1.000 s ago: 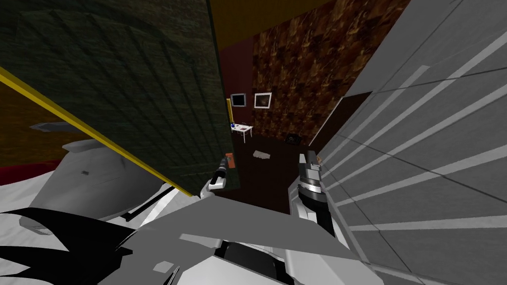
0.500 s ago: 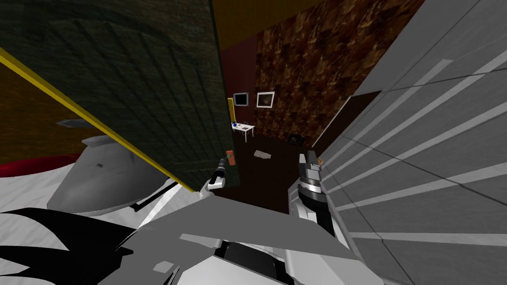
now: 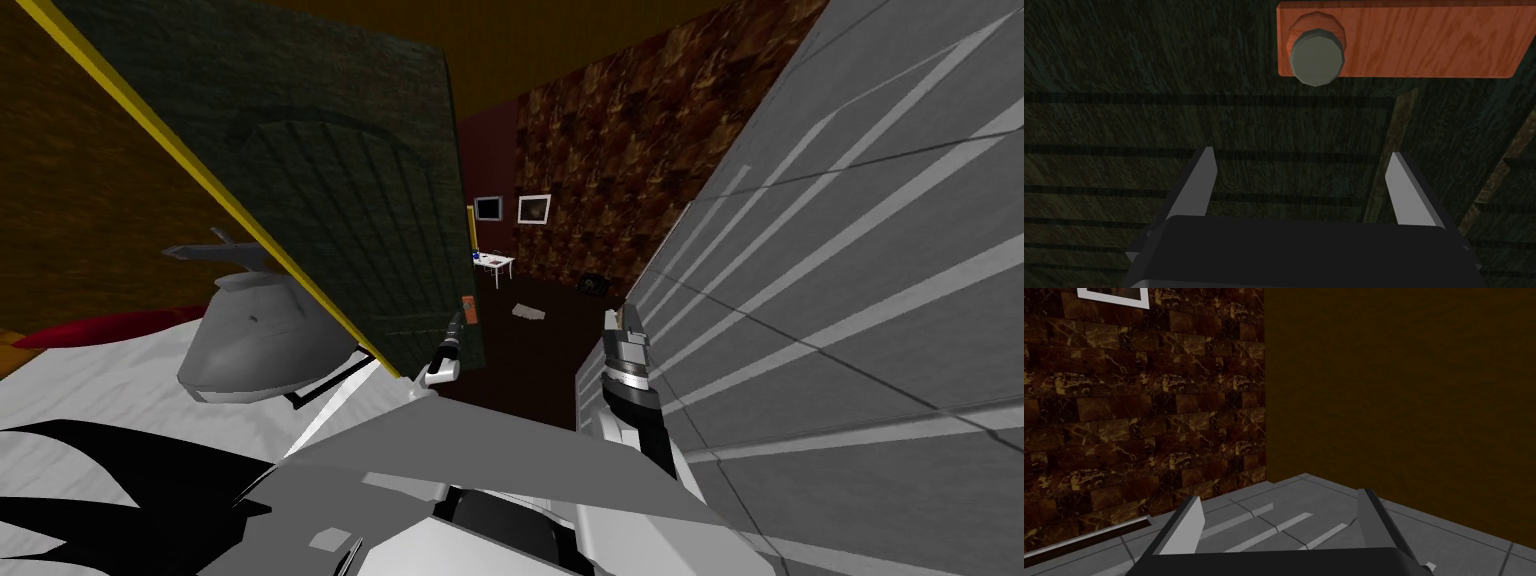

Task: Push the door open

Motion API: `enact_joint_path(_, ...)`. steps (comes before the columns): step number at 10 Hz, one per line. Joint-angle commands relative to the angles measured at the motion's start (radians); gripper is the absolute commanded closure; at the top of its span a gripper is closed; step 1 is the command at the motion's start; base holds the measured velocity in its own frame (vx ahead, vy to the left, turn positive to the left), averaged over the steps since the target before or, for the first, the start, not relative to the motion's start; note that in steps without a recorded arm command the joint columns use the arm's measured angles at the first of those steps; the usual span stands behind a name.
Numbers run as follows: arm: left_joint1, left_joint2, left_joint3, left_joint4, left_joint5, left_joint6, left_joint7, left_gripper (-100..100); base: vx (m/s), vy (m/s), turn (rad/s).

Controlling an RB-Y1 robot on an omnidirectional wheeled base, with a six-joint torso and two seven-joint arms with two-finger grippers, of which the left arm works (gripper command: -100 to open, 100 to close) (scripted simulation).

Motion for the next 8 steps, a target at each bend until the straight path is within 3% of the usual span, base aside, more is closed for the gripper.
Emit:
enact_joint_path(1,-0.003,0.019,0.003,0.007,0.000,-0.007,0.000,-100,0.092,0.014,-0.021)
enact_joint_path(4,-0.009,0.028,0.010,0.020,0.001,-0.019,-0.001,-100,0.220,0.068,-0.020)
enact_joint_path(7,-0.016,0.008,0.016,0.034,0.001,-0.033,-0.002,-100,0.229,0.057,-0.018)
enact_joint_path(8,-0.015,0.015,0.015,0.033,0.001,-0.030,-0.002,-100,0.098,0.038,-0.008)
